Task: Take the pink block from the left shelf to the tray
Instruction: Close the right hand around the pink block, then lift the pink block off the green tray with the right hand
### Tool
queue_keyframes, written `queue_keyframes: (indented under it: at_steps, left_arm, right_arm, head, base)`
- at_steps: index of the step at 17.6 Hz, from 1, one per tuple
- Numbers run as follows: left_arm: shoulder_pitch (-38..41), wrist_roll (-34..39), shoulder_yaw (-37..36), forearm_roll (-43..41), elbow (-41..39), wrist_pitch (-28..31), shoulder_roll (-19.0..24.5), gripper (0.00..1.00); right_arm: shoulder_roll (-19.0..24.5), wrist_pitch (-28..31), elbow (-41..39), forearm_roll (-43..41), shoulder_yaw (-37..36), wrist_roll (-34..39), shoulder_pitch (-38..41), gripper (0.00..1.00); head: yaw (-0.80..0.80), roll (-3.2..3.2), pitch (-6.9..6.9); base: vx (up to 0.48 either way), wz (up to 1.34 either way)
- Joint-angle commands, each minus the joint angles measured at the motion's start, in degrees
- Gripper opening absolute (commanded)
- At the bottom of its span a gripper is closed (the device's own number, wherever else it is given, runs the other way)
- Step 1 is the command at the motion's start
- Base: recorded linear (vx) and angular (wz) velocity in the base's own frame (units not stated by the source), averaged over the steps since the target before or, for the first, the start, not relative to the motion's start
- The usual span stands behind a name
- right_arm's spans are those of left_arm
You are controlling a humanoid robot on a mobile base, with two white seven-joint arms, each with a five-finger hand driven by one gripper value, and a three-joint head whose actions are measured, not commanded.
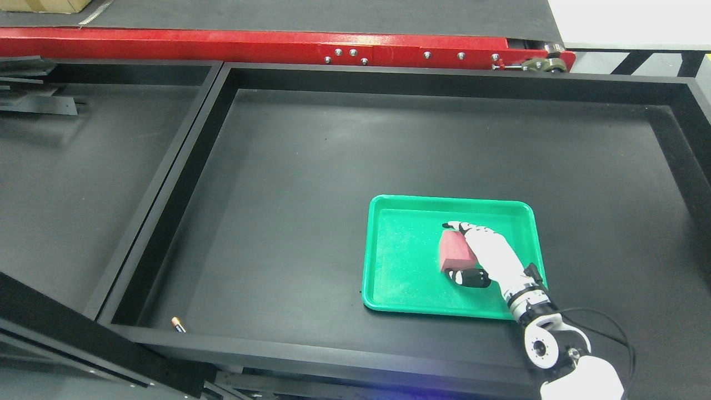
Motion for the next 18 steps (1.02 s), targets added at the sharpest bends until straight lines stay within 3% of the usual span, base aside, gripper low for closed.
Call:
queue_keyframes:
  at_steps: [1, 4, 5, 12, 18]
  left_arm:
    - [-1.8, 0.0, 0.0, 0.0, -1.0, 0.0, 1.0, 1.00]
    - [-1.8, 0.0, 0.0, 0.0, -1.0, 0.0, 1.0, 1.00]
    - [-1.7, 0.0, 0.0, 0.0, -1.0, 0.0, 1.0, 1.00]
    - [-1.7, 0.0, 0.0, 0.0, -1.0, 0.0, 1.0, 1.00]
    - [-1.7, 0.0, 0.0, 0.0, -1.0, 0.0, 1.0, 1.00]
  right_arm:
    - [-1.0, 0.1, 1.4, 0.0, -0.2, -0.2, -0.5, 0.29]
    - [-1.0, -1.8, 1.3, -0.1, -1.0, -2.0, -0.2, 0.08]
    - [-1.0, -2.9, 1.3, -0.1, -2.2, -2.9, -0.2, 0.06]
    - [-1.0, -13.5, -6.7, -4.2, -9.0, -16.7, 3.2, 0.05]
    - [-1.0, -16.4, -10.8, -11.7, -10.1, -25.3, 7.3, 0.05]
  head:
    - [0.00, 0.00, 0.00]
    - [0.00, 0.00, 0.00]
    - [0.00, 0.00, 0.00]
    - [0.00, 0.00, 0.00]
    - [0.00, 0.00, 0.00]
  base:
    - [0.000, 0.00]
    - [0.000, 0.00]
    - [0.000, 0.00]
    - [0.000, 0.00]
    - [-0.003, 0.00]
